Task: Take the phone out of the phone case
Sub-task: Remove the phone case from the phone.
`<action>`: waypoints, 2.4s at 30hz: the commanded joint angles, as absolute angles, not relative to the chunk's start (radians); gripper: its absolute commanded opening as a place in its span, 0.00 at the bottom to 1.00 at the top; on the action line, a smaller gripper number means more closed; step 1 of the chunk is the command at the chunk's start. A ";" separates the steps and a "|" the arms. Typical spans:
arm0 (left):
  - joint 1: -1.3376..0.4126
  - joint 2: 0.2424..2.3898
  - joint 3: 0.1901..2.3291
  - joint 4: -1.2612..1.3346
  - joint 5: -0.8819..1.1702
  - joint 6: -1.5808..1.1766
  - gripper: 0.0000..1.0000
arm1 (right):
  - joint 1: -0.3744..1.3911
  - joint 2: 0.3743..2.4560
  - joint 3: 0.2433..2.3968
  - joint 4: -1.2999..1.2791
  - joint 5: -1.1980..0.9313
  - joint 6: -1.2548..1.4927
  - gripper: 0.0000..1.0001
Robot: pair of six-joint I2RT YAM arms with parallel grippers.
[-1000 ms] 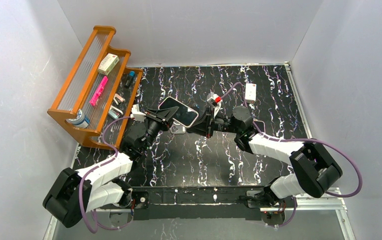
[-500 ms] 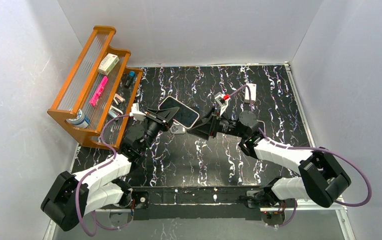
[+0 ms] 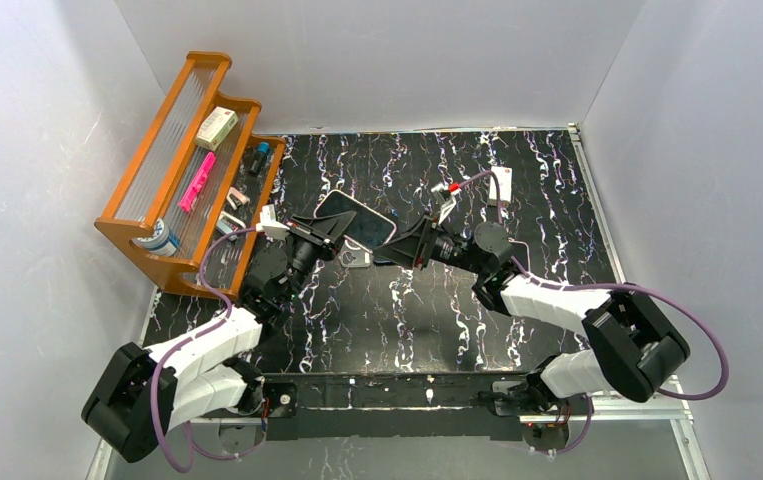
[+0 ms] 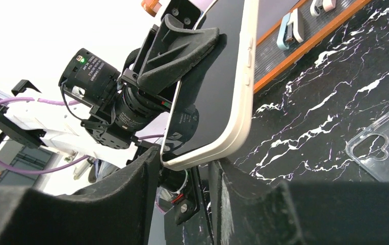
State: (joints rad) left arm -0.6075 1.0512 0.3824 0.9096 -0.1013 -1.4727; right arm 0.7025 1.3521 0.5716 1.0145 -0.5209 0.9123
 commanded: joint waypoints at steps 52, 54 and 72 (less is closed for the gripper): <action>-0.465 1.095 0.468 0.898 0.231 -1.398 0.00 | 0.663 1.393 0.704 0.665 -0.474 0.217 0.12; -0.417 1.116 0.487 0.890 0.325 -1.365 0.00 | 0.629 1.370 0.678 0.657 -0.538 0.237 0.21; -0.339 1.123 0.732 0.450 0.713 -0.885 0.00 | 0.597 1.343 0.806 0.410 -0.920 0.179 0.62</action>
State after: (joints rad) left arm -0.3439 1.1625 0.6693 0.4919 0.5934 -0.9993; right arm 0.5972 1.3239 0.7246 0.4206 -0.7944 0.1898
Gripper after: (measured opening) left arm 0.148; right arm 0.616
